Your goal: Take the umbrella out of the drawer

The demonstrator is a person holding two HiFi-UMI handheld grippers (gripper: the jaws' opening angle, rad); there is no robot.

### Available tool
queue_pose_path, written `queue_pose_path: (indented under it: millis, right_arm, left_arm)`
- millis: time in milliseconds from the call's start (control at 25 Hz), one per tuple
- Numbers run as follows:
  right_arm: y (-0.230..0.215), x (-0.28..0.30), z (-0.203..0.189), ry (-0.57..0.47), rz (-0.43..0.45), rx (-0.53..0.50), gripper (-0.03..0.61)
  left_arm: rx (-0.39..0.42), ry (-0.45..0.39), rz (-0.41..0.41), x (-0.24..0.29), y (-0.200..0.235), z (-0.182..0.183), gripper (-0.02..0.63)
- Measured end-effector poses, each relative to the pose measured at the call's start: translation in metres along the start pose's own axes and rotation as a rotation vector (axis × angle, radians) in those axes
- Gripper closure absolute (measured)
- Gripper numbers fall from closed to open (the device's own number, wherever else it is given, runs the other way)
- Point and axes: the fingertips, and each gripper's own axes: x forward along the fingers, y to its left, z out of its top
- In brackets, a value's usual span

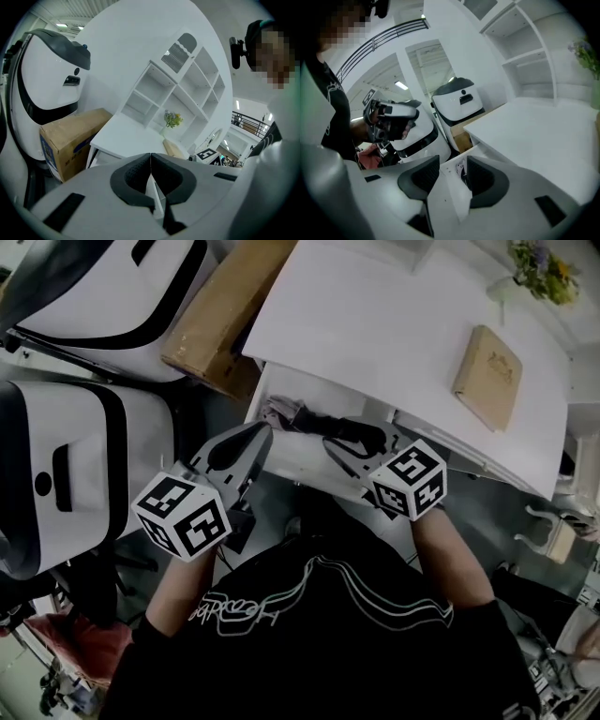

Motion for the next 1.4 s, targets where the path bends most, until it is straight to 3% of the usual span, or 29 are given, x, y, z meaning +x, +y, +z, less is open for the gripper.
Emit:
queue_pose_path:
  millis: [280, 560, 680, 960, 1400]
  right_arm:
    - [-0.021, 0.066, -0.032, 0.199, 0.097, -0.120, 0.354]
    - [-0.048, 0.123, -0.087, 0.442, 0.070, -0.389, 0.341]
    - [-0.057, 0.139, -0.105, 0.524, 0.065, -0.461, 0.337]
    - [-0.078, 0.166, -0.141, 0.670, 0.060, -0.504, 0.337]
    - [-0.096, 0.192, -0.165, 0.774, 0.014, -0.567, 0.337]
  left_arm:
    - [-0.043, 0.016, 0.072, 0.013, 0.034, -0.001, 0.594]
    - [-0.087, 0.020, 0.133, 0.007, 0.062, -0.009, 0.594]
    - [-0.097, 0.019, 0.144, 0.006, 0.072, -0.010, 0.594]
    - [-0.131, 0.033, 0.163, 0.010, 0.091, -0.018, 0.594]
    - [-0.162, 0.052, 0.168, 0.013, 0.111, -0.024, 0.594]
